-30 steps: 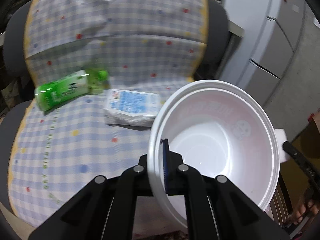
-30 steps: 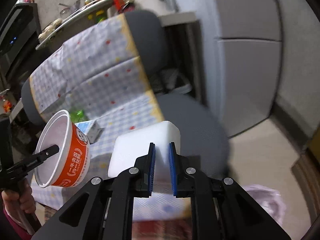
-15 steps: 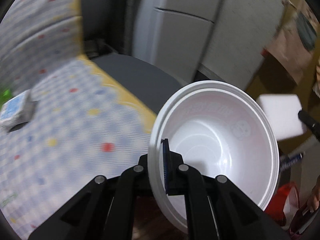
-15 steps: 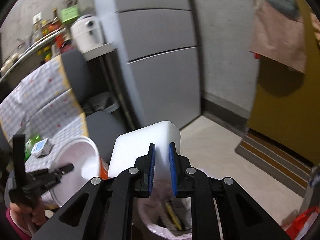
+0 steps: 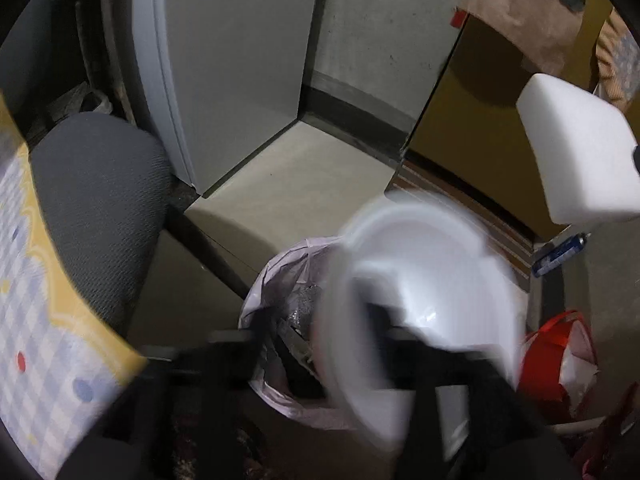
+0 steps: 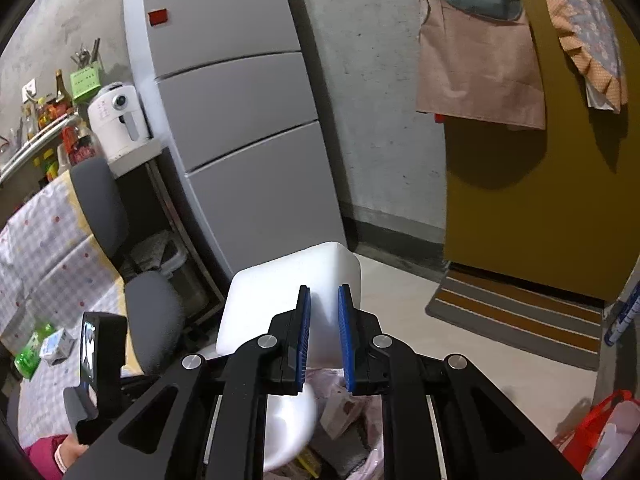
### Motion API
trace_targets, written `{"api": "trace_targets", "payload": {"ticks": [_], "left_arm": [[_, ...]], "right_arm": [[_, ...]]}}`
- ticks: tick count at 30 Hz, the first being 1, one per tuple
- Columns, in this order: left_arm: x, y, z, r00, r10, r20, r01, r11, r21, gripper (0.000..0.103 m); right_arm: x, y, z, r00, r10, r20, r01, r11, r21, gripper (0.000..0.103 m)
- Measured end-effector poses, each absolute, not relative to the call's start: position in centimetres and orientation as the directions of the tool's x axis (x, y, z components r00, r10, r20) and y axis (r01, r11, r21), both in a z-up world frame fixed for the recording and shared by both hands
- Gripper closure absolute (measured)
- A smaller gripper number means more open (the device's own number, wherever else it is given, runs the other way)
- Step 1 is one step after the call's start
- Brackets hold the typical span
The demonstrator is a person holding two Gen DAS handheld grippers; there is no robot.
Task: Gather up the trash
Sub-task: 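Carry the bowl and sponge over the pink bin and open both grippers, then move both grippers back over the milk carton and green bottle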
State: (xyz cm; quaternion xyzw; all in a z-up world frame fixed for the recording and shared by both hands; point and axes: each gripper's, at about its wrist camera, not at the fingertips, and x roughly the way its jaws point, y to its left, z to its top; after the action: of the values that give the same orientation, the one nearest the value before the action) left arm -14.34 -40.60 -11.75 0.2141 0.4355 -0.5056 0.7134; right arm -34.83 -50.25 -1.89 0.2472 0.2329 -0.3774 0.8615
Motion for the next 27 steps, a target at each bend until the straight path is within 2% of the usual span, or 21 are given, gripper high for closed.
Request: {"api": "trace_targets", "payload": {"ticks": [4, 12, 14, 15, 16, 17, 27], "left_arm": [[-14.2, -39.3, -11.7, 0.173, -0.539, -0.824, 0.914, 0.400, -0.070, 0.033], [-11.2, -34.3, -9.9, 0.311, -0.536, -0.785, 0.839, 0.542, -0.038, 0.033], [-10.7, -34.1, -9.0, 0.338, -0.533, -0.776, 0.827, 0.561, -0.026, 0.033], [-10.6, -33.7, -8.7, 0.347, -0.534, -0.771, 0.822, 0.569, -0.024, 0.033], [-10.4, -33.1, -8.4, 0.354, -0.537, -0.765, 0.816, 0.578, -0.028, 0.033], [-10.3, -32.8, -8.4, 0.358, -0.537, -0.763, 0.812, 0.583, -0.029, 0.033], [-9.2, -29.1, -7.6, 0.403, -0.531, -0.745, 0.778, 0.628, -0.027, 0.033]], "right_arm": [[-34.1, -50.4, -3.3, 0.579, -0.528, -0.621, 0.775, 0.594, 0.216, 0.088], [-31.4, -49.1, -7.3, 0.530, -0.497, -0.687, 0.771, 0.620, 0.146, 0.086], [-30.8, -49.1, -8.1, 0.531, -0.472, -0.704, 0.761, 0.631, 0.151, 0.082], [-30.4, -49.1, -8.7, 0.527, -0.452, -0.720, 0.755, 0.638, 0.152, 0.076], [-30.1, -49.2, -9.2, 0.519, -0.439, -0.733, 0.754, 0.639, 0.151, 0.062], [-29.7, -49.1, -9.9, 0.506, -0.426, -0.750, 0.756, 0.637, 0.148, 0.057], [-28.1, -46.9, -7.1, 0.565, -0.414, -0.713, 0.701, 0.698, 0.149, 0.056]]}}
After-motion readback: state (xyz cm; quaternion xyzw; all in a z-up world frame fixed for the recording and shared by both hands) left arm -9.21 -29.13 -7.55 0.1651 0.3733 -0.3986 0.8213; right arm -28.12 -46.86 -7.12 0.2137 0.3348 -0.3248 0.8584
